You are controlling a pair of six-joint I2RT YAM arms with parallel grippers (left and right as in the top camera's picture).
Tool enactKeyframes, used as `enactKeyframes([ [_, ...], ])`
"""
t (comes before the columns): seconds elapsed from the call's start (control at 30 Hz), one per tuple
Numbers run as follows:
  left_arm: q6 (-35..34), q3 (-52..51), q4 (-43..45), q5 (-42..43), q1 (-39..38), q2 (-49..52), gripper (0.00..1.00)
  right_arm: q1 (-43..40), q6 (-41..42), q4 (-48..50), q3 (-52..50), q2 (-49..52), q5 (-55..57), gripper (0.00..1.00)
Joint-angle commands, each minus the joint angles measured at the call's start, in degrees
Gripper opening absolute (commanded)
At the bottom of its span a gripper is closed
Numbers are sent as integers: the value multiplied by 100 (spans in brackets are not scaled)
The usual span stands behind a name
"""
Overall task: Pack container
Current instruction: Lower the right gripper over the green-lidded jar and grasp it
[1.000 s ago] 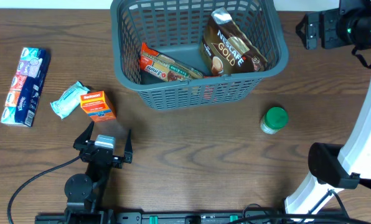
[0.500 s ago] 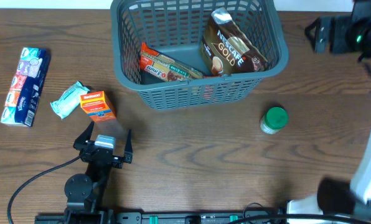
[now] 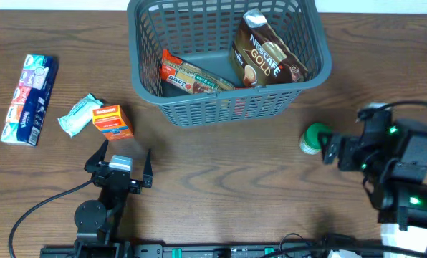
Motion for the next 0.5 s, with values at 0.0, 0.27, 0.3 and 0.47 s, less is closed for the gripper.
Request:
enactKeyframes([
  [0.0, 74, -120, -151, 35, -9, -26, 98, 17, 785, 197, -629, -17, 15, 99],
  [0.27, 74, -120, -151, 35, -9, -26, 99, 28, 1443, 1449, -1751, 490, 17, 99],
  [0.3, 74, -120, -151, 35, -9, -26, 99, 28, 1443, 1574, -1792, 599, 26, 99],
  [0.47, 74, -120, -151, 35, -9, -26, 98, 160, 1436, 2243, -1818, 1298, 155, 99],
])
